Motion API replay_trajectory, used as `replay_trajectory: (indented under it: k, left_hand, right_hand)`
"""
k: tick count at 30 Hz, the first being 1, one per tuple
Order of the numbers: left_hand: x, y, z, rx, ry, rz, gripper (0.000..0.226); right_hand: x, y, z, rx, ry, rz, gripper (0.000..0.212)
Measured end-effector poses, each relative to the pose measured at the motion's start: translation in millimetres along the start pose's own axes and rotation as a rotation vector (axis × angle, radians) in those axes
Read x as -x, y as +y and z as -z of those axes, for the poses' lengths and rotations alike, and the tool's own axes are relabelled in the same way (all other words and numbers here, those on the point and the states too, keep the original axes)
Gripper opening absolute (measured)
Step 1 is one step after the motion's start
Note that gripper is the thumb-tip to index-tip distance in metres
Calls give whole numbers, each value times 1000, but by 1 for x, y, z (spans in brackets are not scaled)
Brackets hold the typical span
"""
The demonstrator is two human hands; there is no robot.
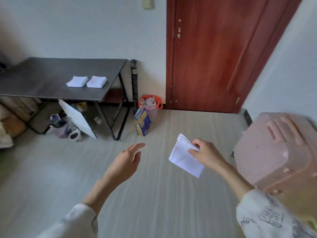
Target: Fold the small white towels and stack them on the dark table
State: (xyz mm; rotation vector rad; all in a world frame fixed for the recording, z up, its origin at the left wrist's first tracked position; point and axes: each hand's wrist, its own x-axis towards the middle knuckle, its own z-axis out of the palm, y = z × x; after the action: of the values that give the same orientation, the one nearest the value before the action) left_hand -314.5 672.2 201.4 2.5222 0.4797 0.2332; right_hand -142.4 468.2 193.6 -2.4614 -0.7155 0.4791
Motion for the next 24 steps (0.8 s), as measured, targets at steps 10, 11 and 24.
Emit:
replay_trajectory:
  k: [10, 11, 24]
  left_hand:
    - [-83, -166, 128, 22, 249, 156, 33]
    - [-97, -183, 137, 29, 257, 179, 32]
    - [-271, -342, 239, 565, 336, 423, 40]
  right_hand:
    - [-191, -235, -44, -20, -94, 389, 10]
    - [-214, -253, -51, -23, -114, 420, 10]
    - [-421, -438, -113, -93, -456, 617, 9]
